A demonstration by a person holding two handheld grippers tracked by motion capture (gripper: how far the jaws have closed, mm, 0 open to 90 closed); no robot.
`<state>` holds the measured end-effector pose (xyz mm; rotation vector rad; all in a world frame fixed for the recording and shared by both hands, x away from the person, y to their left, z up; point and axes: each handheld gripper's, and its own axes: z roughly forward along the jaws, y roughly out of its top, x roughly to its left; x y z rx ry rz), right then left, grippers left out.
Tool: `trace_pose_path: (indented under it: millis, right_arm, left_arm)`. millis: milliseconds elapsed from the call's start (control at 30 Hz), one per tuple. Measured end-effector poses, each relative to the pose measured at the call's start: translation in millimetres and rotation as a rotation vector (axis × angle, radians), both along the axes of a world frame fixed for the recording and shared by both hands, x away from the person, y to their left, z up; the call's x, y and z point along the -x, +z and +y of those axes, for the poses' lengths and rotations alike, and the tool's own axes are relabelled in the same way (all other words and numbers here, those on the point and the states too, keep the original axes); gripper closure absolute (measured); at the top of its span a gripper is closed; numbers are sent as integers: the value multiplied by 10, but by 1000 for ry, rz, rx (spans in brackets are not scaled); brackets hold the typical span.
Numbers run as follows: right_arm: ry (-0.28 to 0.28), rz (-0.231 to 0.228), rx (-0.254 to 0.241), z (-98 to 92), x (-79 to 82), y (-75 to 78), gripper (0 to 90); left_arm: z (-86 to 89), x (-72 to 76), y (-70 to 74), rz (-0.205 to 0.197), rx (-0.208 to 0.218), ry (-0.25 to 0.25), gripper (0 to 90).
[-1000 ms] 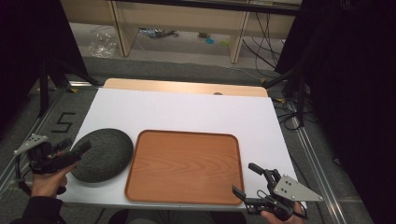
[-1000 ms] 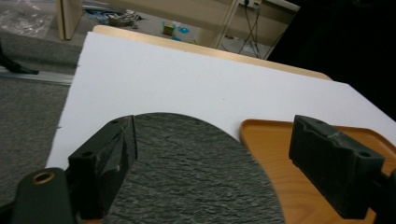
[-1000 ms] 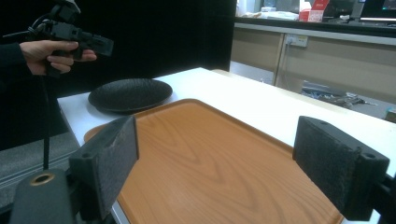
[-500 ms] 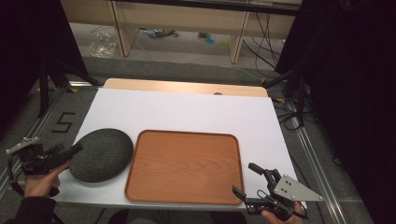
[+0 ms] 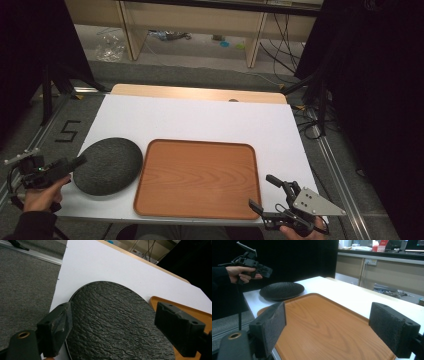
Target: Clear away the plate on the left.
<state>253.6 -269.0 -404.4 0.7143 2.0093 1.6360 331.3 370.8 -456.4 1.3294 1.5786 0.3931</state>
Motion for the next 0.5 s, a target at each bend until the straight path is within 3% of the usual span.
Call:
trace_pose_path:
  millis: [133, 167, 300, 333, 500]
  right_arm:
    - [0, 3, 6, -1, 3, 3, 155]
    - [0, 2, 6, -1, 2, 3, 155]
    - [2, 0, 8, -1, 2, 5, 156]
    - [4, 0, 8, -2, 2, 4, 155]
    - [4, -1, 8, -1, 2, 3, 155]
  left_arm:
    - [39, -5, -38, 16, 20, 6, 152]
    - [39, 0, -38, 48, 20, 24, 153]
    - [70, -20, -87, 70, 22, -1, 153]
    - [76, -30, -112, 52, 38, -8, 153]
    - [95, -33, -138, 94, 39, -6, 155]
